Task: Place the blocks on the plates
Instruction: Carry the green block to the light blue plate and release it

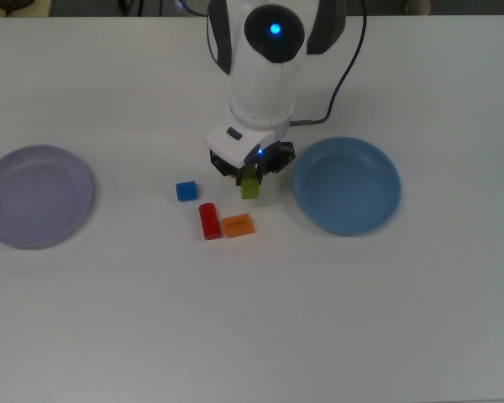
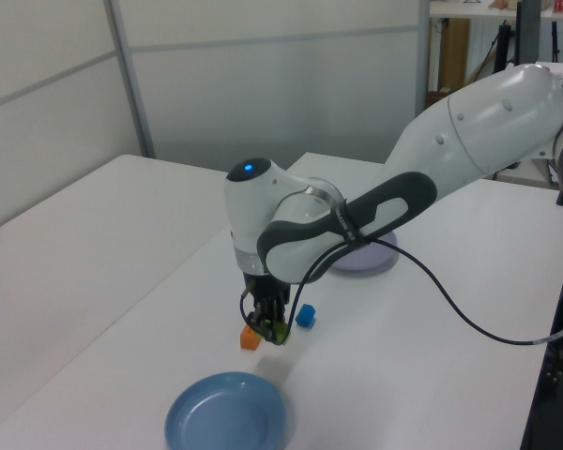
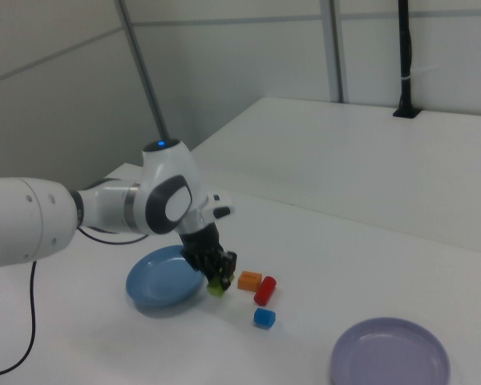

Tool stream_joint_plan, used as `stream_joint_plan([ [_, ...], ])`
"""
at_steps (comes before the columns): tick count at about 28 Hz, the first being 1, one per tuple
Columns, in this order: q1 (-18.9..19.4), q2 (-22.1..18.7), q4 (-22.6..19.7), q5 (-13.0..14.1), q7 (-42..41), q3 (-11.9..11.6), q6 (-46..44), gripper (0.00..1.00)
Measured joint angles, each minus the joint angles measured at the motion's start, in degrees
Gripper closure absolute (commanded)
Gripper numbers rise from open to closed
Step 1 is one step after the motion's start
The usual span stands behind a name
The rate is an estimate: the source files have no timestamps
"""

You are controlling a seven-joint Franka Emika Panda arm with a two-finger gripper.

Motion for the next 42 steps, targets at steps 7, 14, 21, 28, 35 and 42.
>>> stream_joint_plan([
  [7, 2.9, -0.6, 1.9, 0.0, 3.9, 2.4, -0.3, 1.00],
  [14, 7.0, 0.1, 1.7, 0.0, 7.6, 5.1, -0.3, 1.00],
  [21, 11.2, 2.0, 1.7, 0.0, 8.3, 5.6, -0.3, 1.00],
  [28, 13.2, 4.7, 1.9, 0.0, 8.3, 5.7, 1.8, 1.00],
  [35, 13.3, 5.7, 2.5, 0.0, 8.3, 5.6, 3.4, 0.00],
  [42, 13.3, 5.7, 2.6, 0.0, 8.3, 5.5, 3.4, 0.00],
])
